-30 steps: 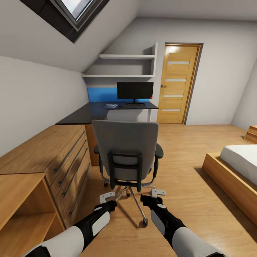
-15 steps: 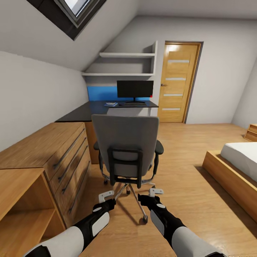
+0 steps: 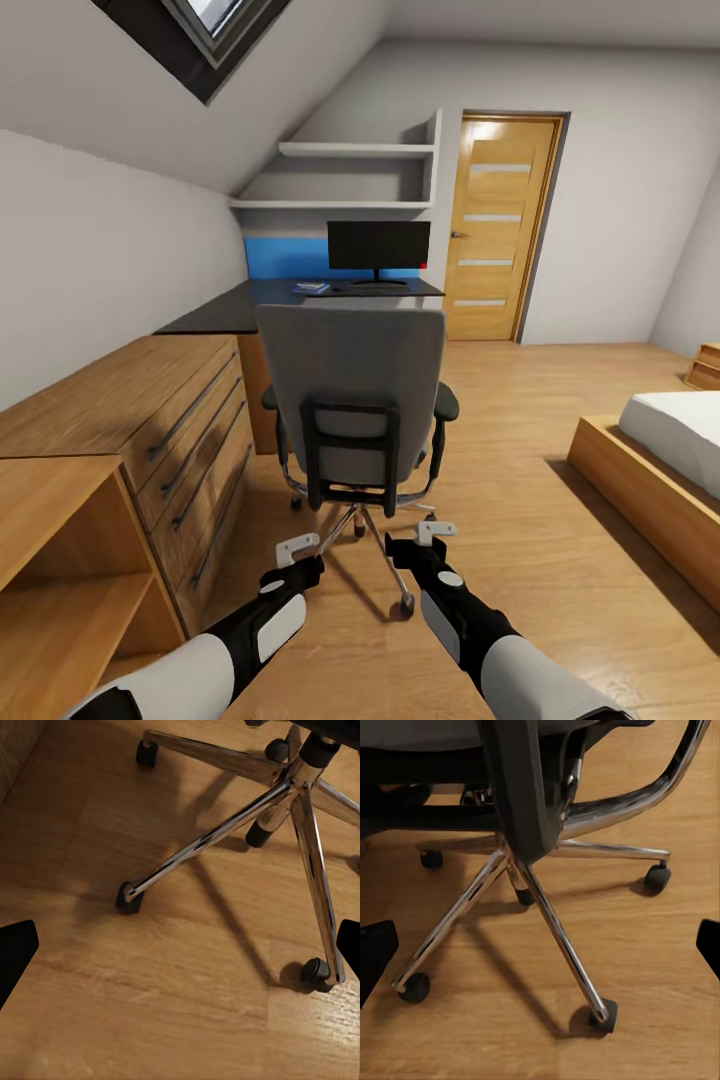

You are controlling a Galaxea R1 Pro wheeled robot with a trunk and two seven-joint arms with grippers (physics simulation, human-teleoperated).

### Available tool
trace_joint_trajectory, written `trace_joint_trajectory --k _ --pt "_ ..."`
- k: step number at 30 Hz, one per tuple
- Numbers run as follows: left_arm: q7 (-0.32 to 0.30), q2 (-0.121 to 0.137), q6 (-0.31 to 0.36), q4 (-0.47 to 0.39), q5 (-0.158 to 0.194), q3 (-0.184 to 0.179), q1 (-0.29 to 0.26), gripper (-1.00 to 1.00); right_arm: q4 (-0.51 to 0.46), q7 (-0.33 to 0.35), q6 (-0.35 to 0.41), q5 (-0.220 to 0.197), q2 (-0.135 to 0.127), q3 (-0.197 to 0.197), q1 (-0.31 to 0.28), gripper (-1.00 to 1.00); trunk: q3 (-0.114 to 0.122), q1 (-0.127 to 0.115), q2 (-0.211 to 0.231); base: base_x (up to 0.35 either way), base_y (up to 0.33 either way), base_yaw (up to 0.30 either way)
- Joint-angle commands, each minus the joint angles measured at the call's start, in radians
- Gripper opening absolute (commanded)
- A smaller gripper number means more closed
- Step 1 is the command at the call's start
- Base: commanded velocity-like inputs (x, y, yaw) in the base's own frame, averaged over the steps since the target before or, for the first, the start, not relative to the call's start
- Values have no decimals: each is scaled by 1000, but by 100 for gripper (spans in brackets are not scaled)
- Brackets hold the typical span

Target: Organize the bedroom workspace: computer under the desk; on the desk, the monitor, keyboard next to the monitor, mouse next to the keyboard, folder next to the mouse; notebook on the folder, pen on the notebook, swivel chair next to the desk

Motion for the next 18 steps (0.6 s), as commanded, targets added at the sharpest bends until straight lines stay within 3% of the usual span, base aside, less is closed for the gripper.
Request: trace_joint_trajectory --k 1,6,18 --pt "5 1 -6 -1 10 -8 -1 100 1 -6 -8 -3 0 10 -1 100 -4 4 -8 0 0 0" --pt "6 1 -7 -5 9 -8 -1 100 -1 -5 -19 27 3 15 0 100 -20 23 -43 0 0 0" --pt "6 3 -6 -6 8 -10 -1 100 -1 -6 -22 32 6 17 0 100 -57 69 -127 0 0 0"
